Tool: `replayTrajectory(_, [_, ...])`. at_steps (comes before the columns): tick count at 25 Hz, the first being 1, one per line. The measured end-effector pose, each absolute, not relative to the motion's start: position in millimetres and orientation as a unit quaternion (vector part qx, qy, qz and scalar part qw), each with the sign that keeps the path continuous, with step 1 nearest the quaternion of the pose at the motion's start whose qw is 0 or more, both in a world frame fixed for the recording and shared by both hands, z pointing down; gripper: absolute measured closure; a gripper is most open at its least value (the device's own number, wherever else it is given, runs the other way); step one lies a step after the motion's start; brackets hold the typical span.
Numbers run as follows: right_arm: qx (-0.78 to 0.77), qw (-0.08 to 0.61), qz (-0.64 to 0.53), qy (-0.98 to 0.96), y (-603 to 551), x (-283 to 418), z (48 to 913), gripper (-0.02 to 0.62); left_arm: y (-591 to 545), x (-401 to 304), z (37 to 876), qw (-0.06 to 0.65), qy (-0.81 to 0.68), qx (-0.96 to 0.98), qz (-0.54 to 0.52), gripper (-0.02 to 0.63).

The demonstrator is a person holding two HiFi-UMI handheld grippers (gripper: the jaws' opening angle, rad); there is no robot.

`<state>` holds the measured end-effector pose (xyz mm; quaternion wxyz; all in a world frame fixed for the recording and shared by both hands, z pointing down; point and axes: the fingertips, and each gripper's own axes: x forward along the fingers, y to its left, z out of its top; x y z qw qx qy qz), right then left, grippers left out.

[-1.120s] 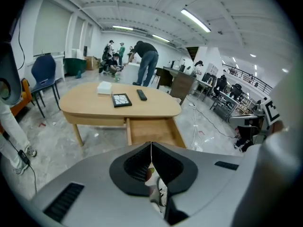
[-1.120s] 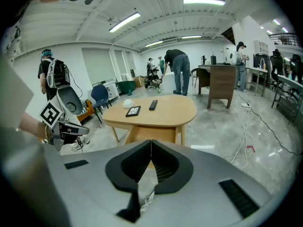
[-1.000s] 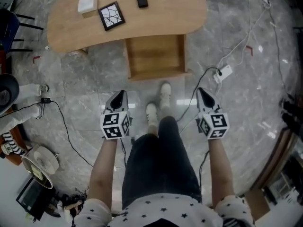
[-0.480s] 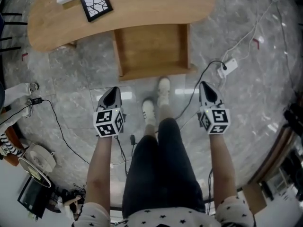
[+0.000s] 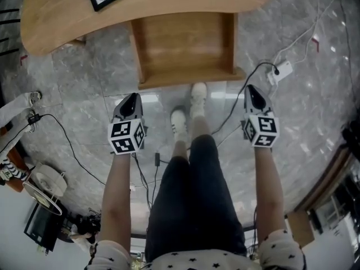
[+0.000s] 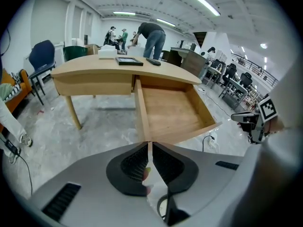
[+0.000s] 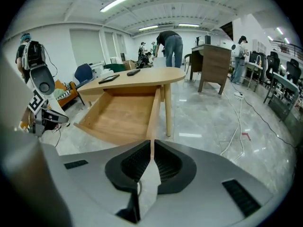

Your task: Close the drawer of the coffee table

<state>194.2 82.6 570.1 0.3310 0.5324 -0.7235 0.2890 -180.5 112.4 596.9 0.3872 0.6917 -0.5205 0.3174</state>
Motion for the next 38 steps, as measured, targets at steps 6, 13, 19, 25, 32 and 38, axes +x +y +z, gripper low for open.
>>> replayTrajectory(6, [0.523,0.359,0.282,-0.720,81,199,593,0.530,117,-173,615,0.390,-0.481,0.710,0.334,0.462])
replayTrajectory(13, [0.502,0.386,0.277,-0.722,81,205,614,0.458,121,-168,635,0.397,-0.454,0.711,0.361,0.393])
replayTrajectory(19, [0.476,0.400,0.287,-0.729,85,203,635,0.410,123,-165,653,0.410,-0.444,0.702,0.377,0.355])
replayTrajectory(25, [0.461,0.409,0.290,-0.732,84,197,650,0.387,117,-167,666,0.407,-0.443,0.697,0.389,0.348])
replayTrajectory(32, [0.448,0.424,0.280,-0.736,79,201,661,0.368,110,-163,679,0.395,-0.430,0.701,0.409,0.350])
replayTrajectory(38, [0.435,0.431,0.276,-0.741,73,200,668,0.367,98,-159,684,0.379,-0.430,0.706,0.415,0.350])
